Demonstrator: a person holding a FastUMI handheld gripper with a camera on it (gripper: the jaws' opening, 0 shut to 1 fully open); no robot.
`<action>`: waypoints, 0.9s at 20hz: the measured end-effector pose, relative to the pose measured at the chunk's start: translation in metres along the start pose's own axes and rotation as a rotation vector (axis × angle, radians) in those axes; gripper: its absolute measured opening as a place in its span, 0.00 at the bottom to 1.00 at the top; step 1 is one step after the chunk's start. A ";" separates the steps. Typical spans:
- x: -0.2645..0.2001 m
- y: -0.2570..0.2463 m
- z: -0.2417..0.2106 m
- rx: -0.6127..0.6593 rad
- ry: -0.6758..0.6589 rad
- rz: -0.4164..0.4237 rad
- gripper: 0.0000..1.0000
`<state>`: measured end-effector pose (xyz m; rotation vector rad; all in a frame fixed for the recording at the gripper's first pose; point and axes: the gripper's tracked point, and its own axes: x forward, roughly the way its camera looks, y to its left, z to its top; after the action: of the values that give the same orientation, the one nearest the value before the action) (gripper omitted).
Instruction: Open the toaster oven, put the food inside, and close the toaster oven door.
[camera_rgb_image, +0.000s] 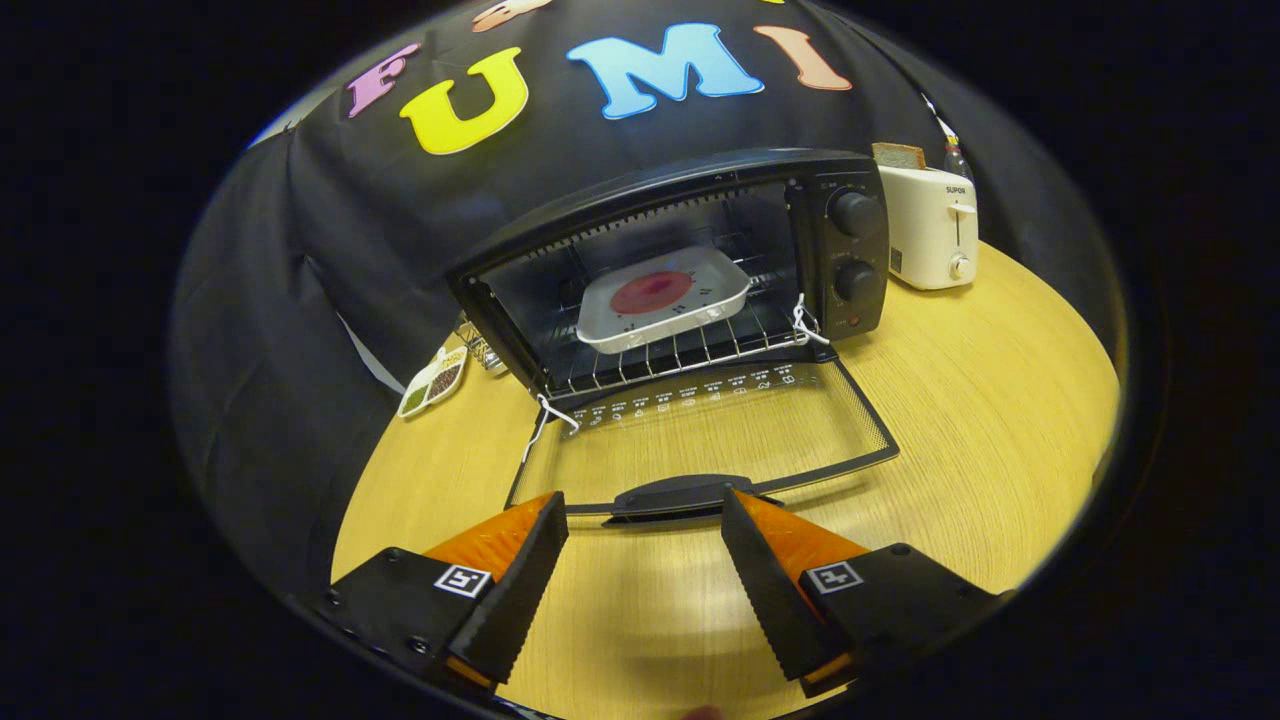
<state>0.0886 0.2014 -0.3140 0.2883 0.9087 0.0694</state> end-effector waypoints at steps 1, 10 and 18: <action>0.002 -0.002 -0.003 -0.011 0.011 -0.008 0.98; 0.020 -0.014 -0.026 -0.098 0.088 -0.068 0.98; 0.024 -0.019 -0.027 -0.203 0.080 -0.176 0.96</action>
<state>0.0816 0.1935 -0.3533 0.0161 0.9949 0.0099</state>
